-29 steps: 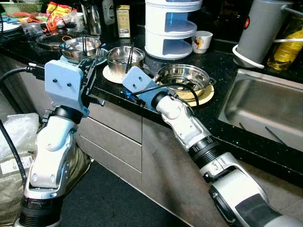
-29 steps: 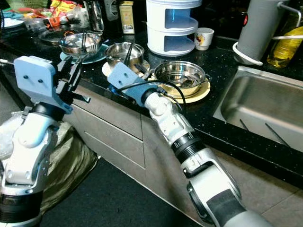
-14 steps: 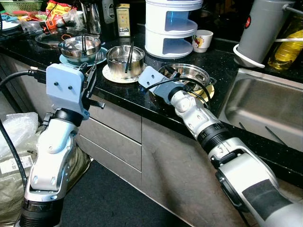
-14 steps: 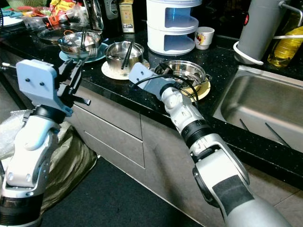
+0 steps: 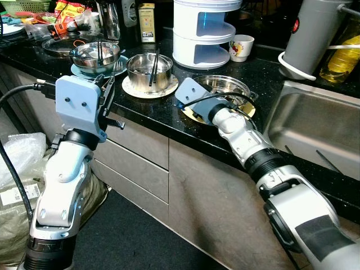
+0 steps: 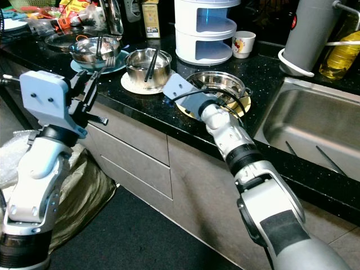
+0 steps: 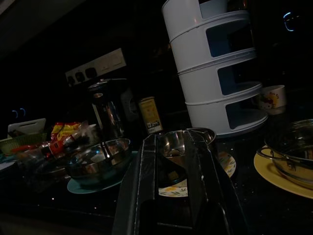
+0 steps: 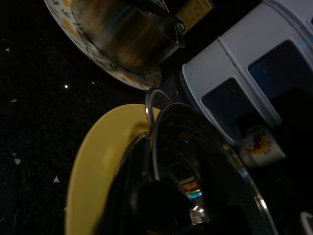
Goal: Kitchen organization
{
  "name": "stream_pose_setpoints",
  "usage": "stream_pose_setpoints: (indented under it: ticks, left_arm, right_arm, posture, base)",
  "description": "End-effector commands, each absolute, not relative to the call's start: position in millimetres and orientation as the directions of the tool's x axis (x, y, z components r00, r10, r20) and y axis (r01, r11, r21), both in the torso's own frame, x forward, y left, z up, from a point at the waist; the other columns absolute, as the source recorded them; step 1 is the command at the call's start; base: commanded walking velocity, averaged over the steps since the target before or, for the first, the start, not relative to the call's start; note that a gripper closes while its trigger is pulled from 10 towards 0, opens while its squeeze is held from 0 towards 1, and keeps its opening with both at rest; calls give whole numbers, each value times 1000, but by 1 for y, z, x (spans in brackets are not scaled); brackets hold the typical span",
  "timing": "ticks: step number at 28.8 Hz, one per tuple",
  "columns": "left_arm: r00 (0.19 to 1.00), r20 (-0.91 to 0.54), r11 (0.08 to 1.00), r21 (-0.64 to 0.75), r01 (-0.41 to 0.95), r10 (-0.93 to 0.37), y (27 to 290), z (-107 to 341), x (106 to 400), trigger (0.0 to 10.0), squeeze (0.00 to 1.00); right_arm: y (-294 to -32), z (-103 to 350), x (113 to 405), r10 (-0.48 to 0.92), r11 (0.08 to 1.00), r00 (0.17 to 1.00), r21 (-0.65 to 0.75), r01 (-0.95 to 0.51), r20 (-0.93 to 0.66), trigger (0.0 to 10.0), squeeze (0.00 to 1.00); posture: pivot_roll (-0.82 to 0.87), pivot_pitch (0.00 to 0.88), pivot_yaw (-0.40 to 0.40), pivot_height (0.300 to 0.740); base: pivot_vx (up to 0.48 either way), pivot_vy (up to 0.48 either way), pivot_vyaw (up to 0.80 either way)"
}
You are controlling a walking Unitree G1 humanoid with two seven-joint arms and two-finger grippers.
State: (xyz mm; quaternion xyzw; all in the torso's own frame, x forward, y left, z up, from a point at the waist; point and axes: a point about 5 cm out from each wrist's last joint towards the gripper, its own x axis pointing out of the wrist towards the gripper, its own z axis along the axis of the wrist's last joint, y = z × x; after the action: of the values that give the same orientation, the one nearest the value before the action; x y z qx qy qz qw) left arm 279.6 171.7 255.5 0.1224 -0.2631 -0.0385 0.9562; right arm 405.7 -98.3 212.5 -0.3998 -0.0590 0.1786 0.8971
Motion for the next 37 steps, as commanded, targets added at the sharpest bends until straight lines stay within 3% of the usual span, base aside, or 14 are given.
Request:
stream_pose_setpoints:
  ticks: [1,15,22,27,28,29,30,31,34,35,36,37]
  left_arm:
    - [860,492,967,257,5,-135,170,256,279,10000,0]
    - [860,493,967,255,3,-132,175,256,279,10000,0]
    - [861,491,967,255,6,-135,174,255,280,10000,0]
    - [861,488,967,254,15,-142,166,254,282,10000,0]
    - [861,488,967,253,16,-142,165,254,282,10000,0]
    - [861,489,967,253,17,-143,165,253,282,10000,0]
    - [861,489,967,253,17,-143,165,253,282,10000,0]
    - [861,489,968,252,17,-143,165,253,281,10000,0]
    - [861,489,968,252,15,-140,168,253,280,10000,0]
    - [861,490,968,252,13,-139,169,254,280,10000,0]
    - [861,490,968,252,12,-138,170,254,280,10000,0]
    - [861,490,968,252,10,-136,171,254,280,10000,0]
  right_arm:
    - [-102,211,406,367,636,930,-720,-277,-33,0,0]
    - [-89,230,399,476,738,873,-588,-330,108,0,0]
    - [-85,227,396,515,692,852,-633,-348,94,0,0]
    - [-82,216,391,542,604,839,-715,-352,45,39,0]
    - [-80,214,391,544,586,839,-730,-352,33,2118,0]
    - [-79,211,390,539,567,842,-748,-346,20,6235,0]
    - [-79,211,390,539,567,842,-748,-346,20,6235,0]
    - [-79,209,390,536,555,844,-759,-341,12,10000,0]
    - [-80,207,391,509,571,861,-751,-331,8,10000,0]
    - [-80,207,392,497,589,868,-741,-322,17,10000,208]
    - [-81,208,393,489,599,872,-736,-315,24,10000,208]
    - [-81,209,393,480,608,877,-732,-307,31,10000,1000]
  posture:
    - [88,0,-26,740]
    - [89,0,-23,740]
    - [87,0,-22,740]
    - [77,0,-27,740]
    - [77,0,-27,740]
    - [77,0,-28,740]
    - [77,0,-28,740]
    - [77,0,-28,740]
    - [80,0,-29,740]
    - [82,0,-30,740]
    - [82,0,-30,740]
    - [82,0,-30,740]
  base:
    - [0,0,0]
    - [0,0,0]
    - [0,0,0]
    - [0,0,0]
    - [0,0,0]
    - [0,0,0]
    - [0,0,0]
    - [0,0,0]
    - [0,0,0]
    - [0,0,0]
    - [0,0,0]
    - [0,0,0]
